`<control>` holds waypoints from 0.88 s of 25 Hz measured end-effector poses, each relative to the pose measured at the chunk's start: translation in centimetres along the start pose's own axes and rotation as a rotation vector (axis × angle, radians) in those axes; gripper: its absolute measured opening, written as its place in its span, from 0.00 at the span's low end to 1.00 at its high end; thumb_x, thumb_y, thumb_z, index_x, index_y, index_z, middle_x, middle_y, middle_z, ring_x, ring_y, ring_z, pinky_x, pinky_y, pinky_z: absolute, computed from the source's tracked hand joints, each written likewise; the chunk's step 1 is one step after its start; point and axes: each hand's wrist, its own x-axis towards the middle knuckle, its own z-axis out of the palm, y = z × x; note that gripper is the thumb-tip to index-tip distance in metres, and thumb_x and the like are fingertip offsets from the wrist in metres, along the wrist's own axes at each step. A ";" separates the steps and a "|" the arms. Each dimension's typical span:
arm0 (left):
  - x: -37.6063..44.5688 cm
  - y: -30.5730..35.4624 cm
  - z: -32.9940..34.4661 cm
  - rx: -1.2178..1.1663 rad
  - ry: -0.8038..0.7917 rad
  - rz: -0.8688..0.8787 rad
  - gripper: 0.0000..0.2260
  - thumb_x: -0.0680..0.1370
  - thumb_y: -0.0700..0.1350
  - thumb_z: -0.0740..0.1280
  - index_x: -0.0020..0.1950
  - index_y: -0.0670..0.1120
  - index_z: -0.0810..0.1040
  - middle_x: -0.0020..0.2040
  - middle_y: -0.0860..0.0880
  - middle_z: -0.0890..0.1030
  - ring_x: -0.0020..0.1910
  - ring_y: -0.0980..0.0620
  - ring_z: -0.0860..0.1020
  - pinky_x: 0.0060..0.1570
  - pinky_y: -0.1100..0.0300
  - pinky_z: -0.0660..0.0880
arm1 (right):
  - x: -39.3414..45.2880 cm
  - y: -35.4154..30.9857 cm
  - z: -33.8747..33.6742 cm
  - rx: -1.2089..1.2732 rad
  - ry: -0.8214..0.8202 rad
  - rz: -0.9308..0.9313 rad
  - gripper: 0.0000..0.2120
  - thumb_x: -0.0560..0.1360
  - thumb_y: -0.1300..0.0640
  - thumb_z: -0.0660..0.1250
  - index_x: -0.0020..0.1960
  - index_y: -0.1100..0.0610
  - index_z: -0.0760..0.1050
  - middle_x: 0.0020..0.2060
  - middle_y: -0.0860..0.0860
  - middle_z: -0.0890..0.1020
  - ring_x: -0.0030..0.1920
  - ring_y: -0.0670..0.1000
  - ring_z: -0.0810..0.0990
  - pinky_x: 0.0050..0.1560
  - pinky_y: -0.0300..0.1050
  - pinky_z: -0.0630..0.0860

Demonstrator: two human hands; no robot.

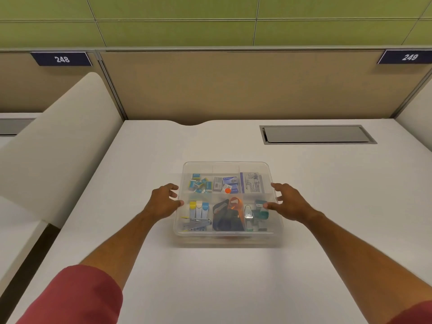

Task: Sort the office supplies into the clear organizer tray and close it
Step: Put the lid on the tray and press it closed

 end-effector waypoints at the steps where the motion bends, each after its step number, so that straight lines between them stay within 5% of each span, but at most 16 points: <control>1: 0.3 0.0 0.0 -0.083 0.006 -0.047 0.21 0.71 0.37 0.75 0.62 0.40 0.74 0.51 0.41 0.80 0.45 0.45 0.81 0.43 0.52 0.80 | 0.3 0.0 0.2 0.015 0.030 0.031 0.33 0.71 0.50 0.74 0.72 0.54 0.66 0.67 0.56 0.72 0.62 0.58 0.76 0.61 0.57 0.76; 4: 0.8 0.0 -0.4 -0.214 -0.010 -0.118 0.16 0.71 0.33 0.73 0.57 0.36 0.76 0.45 0.38 0.83 0.43 0.45 0.82 0.40 0.53 0.81 | 1.0 0.1 0.5 0.039 0.088 0.119 0.28 0.74 0.52 0.71 0.71 0.56 0.68 0.65 0.57 0.75 0.62 0.58 0.76 0.62 0.57 0.74; 14: 2.4 -0.1 0.0 -0.251 -0.039 -0.308 0.08 0.71 0.35 0.74 0.47 0.40 0.78 0.48 0.39 0.81 0.41 0.46 0.82 0.33 0.58 0.81 | 2.0 0.0 0.3 0.104 0.060 0.199 0.25 0.74 0.60 0.71 0.68 0.57 0.67 0.48 0.55 0.80 0.49 0.56 0.79 0.58 0.56 0.77; 22: 4.1 -0.1 -0.3 -0.295 -0.087 -0.305 0.13 0.71 0.34 0.73 0.52 0.44 0.77 0.47 0.42 0.82 0.46 0.45 0.83 0.40 0.52 0.82 | 3.7 -0.3 0.2 0.164 0.135 0.284 0.17 0.77 0.54 0.68 0.63 0.58 0.71 0.55 0.60 0.80 0.54 0.60 0.80 0.58 0.59 0.78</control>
